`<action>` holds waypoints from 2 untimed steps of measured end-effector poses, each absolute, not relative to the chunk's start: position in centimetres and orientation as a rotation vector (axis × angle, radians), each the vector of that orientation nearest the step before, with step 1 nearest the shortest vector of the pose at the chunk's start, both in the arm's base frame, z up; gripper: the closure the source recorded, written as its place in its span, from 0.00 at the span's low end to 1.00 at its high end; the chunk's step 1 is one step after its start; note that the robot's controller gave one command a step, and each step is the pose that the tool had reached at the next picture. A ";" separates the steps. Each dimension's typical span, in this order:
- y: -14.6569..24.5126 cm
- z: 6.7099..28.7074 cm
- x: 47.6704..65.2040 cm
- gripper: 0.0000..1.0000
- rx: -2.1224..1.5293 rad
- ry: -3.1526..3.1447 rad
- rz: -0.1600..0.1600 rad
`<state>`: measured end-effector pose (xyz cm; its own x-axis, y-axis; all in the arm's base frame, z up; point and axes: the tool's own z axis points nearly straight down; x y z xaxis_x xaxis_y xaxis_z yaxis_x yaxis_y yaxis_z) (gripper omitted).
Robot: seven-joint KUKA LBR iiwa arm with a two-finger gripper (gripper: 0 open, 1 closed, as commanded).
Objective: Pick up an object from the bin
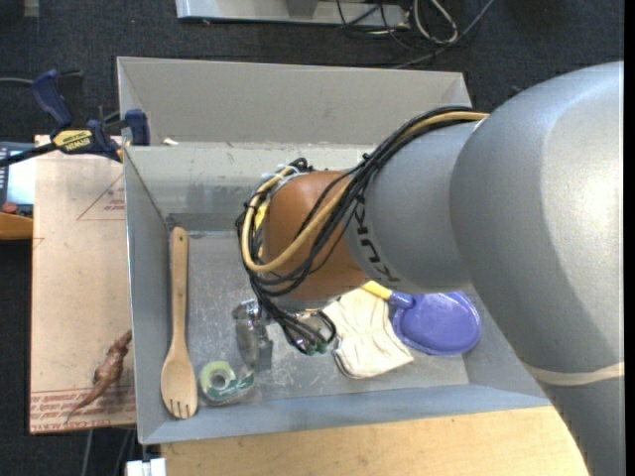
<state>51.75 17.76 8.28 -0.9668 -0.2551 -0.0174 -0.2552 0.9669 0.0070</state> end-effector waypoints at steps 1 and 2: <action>7.6 11.4 57.7 1.00 -0.536 3.070 0.014; 16.0 11.1 53.1 1.00 -0.484 3.088 0.021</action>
Offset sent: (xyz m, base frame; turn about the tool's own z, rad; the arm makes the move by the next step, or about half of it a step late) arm 0.0090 -0.0117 0.0283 -0.0532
